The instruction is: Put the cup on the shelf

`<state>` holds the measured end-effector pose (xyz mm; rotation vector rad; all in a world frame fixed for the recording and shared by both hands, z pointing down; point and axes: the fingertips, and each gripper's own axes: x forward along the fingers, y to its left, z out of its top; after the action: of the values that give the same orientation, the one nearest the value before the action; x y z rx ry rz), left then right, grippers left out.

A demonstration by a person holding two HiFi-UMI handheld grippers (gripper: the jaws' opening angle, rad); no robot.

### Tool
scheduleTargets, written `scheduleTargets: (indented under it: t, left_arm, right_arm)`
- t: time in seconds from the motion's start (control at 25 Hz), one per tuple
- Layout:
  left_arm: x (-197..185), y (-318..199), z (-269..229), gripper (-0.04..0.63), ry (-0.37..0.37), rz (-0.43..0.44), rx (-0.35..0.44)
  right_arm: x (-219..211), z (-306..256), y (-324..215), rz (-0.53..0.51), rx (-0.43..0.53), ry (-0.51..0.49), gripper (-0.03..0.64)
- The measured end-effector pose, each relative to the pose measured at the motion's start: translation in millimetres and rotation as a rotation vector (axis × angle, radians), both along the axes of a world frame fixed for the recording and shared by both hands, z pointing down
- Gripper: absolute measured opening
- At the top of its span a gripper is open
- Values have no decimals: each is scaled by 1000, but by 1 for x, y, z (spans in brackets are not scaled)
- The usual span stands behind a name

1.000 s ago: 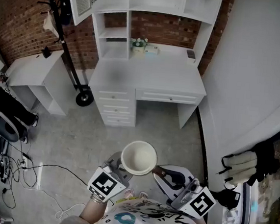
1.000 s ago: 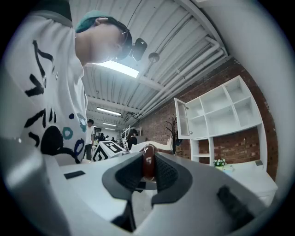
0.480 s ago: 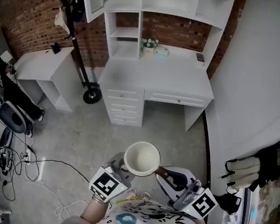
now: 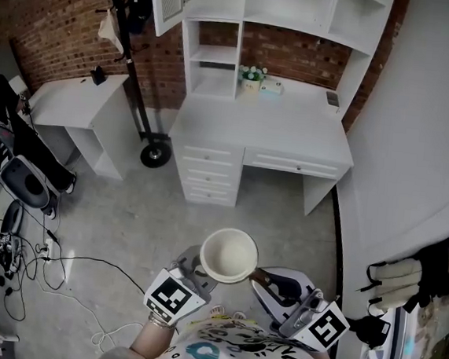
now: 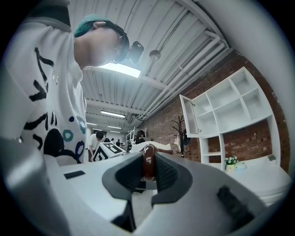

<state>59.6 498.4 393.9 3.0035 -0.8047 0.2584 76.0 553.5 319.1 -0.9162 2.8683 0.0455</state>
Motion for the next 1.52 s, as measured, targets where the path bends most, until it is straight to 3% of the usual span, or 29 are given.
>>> scheduleTargets:
  t: [0.72,1.52]
  left_arm:
    - [-45,-41,14,17,8,-44,-28]
    - [-12,-183,5,17,5,-141,-4]
  right_arm:
    - [-44,12,-44,-42,-24,11,60]
    - [-6,3,-185,-137,14,10,60]
